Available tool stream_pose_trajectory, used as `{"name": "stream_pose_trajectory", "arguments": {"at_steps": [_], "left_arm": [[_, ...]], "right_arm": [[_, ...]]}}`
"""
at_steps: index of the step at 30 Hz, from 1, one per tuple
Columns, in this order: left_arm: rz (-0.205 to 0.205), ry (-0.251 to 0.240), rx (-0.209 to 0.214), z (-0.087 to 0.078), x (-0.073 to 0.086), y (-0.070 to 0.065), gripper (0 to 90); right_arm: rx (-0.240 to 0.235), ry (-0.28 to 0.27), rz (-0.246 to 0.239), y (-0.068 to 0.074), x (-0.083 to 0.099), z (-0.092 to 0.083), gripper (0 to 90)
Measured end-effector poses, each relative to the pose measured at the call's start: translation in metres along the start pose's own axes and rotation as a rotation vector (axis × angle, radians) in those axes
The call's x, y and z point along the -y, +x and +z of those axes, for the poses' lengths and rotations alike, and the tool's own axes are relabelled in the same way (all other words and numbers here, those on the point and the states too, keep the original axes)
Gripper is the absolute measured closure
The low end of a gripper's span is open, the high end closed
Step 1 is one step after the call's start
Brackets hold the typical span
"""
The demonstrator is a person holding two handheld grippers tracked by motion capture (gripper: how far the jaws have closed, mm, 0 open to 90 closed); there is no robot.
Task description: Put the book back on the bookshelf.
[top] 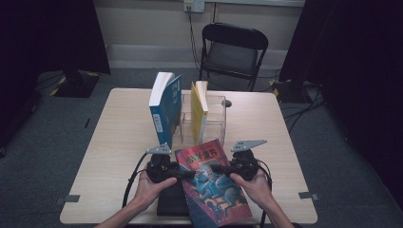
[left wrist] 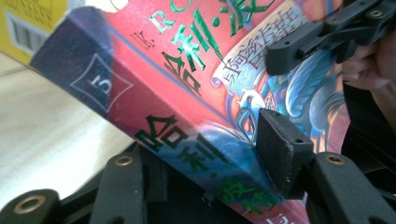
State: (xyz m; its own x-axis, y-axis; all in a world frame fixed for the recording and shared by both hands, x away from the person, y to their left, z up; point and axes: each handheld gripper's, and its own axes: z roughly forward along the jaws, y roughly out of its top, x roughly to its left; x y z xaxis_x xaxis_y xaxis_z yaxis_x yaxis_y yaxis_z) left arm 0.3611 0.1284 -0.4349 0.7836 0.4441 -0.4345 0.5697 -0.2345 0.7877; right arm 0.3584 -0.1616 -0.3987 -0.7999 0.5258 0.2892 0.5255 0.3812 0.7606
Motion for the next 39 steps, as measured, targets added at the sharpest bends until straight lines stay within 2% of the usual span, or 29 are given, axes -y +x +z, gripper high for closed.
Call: {"name": "stream_pose_trajectory", "arguments": {"at_steps": [2,5,7,9,12,15,18,21,26,30,32,33,34,35,36,37,39], "left_arm": [[-0.003,-0.016,-0.004,-0.003,-0.003,0.000,53.2],[0.016,-0.024,-0.014,-0.007,-0.006,-0.001,54.9],[0.046,-0.028,-0.029,-0.009,-0.007,-0.003,55.2],[0.091,-0.021,-0.064,-0.010,-0.011,-0.010,55.1],[0.120,-0.025,-0.076,-0.013,-0.017,-0.014,55.3],[0.135,-0.059,-0.080,-0.019,-0.025,-0.018,57.2],[0.153,-0.090,-0.102,-0.027,-0.034,-0.022,59.2],[0.190,-0.137,-0.139,-0.037,-0.044,-0.028,61.7],[0.233,-0.181,-0.135,-0.051,-0.051,-0.031,65.7],[0.208,-0.201,-0.079,-0.053,-0.042,-0.031,65.0],[0.212,-0.154,-0.066,-0.047,-0.040,-0.034,60.1],[0.222,-0.135,-0.087,-0.042,-0.038,-0.038,52.9],[0.233,-0.136,-0.128,-0.039,-0.036,-0.040,52.3],[0.224,-0.144,-0.124,-0.038,-0.034,-0.037,57.5],[0.190,-0.147,-0.098,-0.038,-0.035,-0.033,59.4],[0.152,-0.157,-0.070,-0.040,-0.036,-0.028,61.0],[0.177,-0.164,-0.090,-0.042,-0.039,-0.031,63.8]], "right_arm": [[-0.004,-0.010,-0.002,0.001,-0.003,-0.001,82.9],[0.002,-0.006,-0.029,0.005,-0.009,-0.003,81.9],[0.000,-0.003,-0.039,0.006,-0.012,-0.003,81.7],[-0.003,0.000,-0.037,0.006,-0.014,-0.003,81.6],[0.003,-0.010,-0.032,0.006,-0.016,-0.004,81.9],[0.004,-0.043,-0.033,0.008,-0.020,-0.009,82.6],[0.003,-0.084,-0.039,0.011,-0.027,-0.014,83.4],[0.021,-0.131,-0.077,0.017,-0.034,-0.017,84.0],[0.010,-0.209,-0.120,0.026,-0.042,-0.020,85.6],[-0.024,-0.234,-0.114,0.025,-0.036,-0.018,85.8],[-0.042,-0.235,-0.110,0.024,-0.033,-0.017,85.7],[-0.049,-0.229,-0.111,0.025,-0.033,-0.016,85.7],[-0.043,-0.220,-0.120,0.027,-0.033,-0.014,85.7],[-0.042,-0.215,-0.127,0.029,-0.033,-0.012,85.7],[-0.026,-0.203,-0.139,0.031,-0.034,-0.011,85.6],[-0.030,-0.202,-0.138,0.031,-0.034,-0.011,85.7],[-0.030,-0.210,-0.133,0.030,-0.036,-0.010,85.7]]}}
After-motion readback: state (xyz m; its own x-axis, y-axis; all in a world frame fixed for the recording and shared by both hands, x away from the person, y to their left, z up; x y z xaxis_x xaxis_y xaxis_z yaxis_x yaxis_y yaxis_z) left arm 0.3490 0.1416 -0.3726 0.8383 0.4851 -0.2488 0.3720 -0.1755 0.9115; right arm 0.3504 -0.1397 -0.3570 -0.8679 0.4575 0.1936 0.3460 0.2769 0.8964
